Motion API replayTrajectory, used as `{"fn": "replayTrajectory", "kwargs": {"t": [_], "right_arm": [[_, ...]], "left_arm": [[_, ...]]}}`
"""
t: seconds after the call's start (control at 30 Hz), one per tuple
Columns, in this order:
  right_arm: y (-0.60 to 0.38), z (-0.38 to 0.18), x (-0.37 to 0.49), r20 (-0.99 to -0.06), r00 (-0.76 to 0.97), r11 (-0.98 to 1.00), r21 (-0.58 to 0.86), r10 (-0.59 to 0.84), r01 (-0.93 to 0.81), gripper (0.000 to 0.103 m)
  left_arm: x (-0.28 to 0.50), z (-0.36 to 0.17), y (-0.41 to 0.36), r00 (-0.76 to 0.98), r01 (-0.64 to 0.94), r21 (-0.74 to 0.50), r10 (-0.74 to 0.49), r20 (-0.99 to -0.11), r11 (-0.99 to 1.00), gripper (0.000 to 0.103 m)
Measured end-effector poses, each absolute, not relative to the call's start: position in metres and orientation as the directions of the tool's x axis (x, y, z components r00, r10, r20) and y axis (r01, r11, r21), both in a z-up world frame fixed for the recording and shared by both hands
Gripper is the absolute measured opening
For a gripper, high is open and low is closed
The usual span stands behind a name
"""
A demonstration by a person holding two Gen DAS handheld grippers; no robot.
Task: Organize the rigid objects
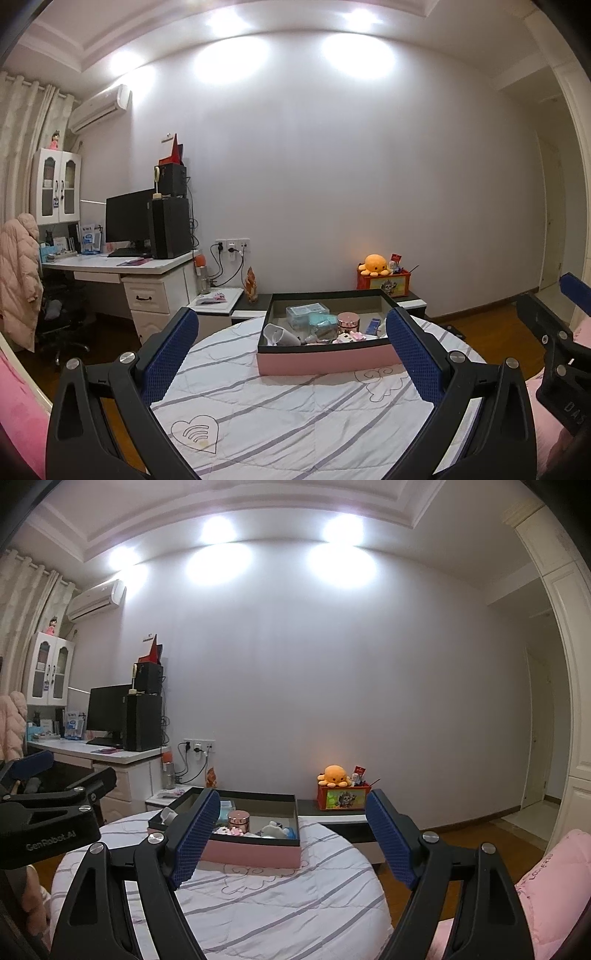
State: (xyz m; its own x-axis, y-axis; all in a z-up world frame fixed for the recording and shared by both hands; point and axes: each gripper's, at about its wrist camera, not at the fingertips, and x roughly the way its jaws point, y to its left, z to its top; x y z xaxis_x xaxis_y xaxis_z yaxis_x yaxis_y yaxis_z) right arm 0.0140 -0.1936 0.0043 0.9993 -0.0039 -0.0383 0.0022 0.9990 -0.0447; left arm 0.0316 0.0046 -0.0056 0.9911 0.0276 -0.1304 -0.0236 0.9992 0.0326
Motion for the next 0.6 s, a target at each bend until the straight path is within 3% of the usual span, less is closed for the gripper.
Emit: {"fn": "replayTrajectory", "kwargs": {"t": [0.6], "right_arm": [[-0.203, 0.002, 0.017, -0.074, 0.997, 1.000, 0.006, -0.012, 0.013, 0.083]], "left_arm": [[0.026, -0.003, 0.002, 0.995, -0.005, 0.042, 0.009, -0.101, 0.999, 0.103]]}}
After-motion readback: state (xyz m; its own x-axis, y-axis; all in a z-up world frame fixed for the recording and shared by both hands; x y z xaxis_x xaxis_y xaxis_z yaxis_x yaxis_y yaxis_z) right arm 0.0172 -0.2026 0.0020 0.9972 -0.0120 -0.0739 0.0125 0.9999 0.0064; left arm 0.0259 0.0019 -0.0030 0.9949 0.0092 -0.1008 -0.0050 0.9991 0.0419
